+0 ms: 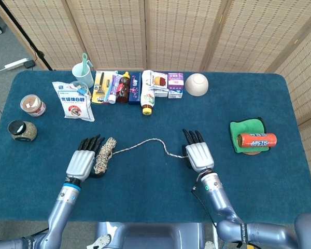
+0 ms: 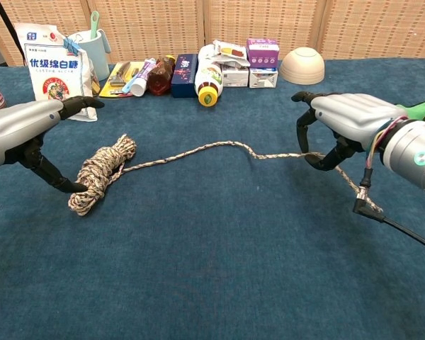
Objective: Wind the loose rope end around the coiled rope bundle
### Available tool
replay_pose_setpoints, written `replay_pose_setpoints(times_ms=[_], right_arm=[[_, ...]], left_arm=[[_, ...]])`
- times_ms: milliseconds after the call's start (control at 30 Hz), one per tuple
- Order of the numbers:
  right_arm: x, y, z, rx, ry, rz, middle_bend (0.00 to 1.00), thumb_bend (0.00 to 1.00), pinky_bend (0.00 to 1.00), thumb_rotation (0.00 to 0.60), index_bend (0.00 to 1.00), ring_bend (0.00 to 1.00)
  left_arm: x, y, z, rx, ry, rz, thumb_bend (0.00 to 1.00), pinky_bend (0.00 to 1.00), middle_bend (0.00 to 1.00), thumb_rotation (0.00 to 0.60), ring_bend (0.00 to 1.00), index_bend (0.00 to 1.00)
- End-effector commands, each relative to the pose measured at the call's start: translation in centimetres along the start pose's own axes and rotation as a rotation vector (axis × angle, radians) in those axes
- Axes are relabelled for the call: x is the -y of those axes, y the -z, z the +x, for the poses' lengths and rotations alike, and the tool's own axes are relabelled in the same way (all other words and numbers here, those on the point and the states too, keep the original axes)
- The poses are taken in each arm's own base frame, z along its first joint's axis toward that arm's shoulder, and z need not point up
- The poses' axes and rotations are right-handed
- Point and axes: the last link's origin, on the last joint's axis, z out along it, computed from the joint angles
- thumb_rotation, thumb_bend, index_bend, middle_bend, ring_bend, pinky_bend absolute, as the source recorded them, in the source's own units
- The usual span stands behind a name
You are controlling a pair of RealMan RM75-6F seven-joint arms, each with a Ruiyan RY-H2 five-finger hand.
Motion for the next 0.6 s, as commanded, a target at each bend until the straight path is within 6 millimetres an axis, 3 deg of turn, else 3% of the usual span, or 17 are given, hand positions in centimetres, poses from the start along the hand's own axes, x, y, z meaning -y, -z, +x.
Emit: replay_pose_setpoints(times_ms=[33, 433, 600], right_arm=[[-0.1, 0.0, 0.0, -0.001, -0.001, -0.004, 0.0, 0.48, 0.0, 0.6, 0.59, 0.0], [-0.6, -0.1, -0.3, 0.002, -0.01, -0.025, 0.0, 0.48, 0.0, 0.6, 0.59, 0.0], [-0.9, -0.2, -0.1, -0.003, -0.016, -0.029, 0.0, 0.48, 0.0, 0.6, 0.59, 0.0]], left_arm=[[-0.4, -0.8, -0.2, 0.013, 0.007, -0.018, 0.03, 0.0, 0.0, 0.6, 0.0, 0.0], [-1.7, -1.3, -2.3, 0.044, 0.059, -0.012, 0.03, 0.0, 0.0, 0.6, 0.0, 0.0], [-0.8, -1.3, -2.8, 0.026, 0.06, 0.046, 0.03, 0.0, 0.0, 0.6, 0.0, 0.0]])
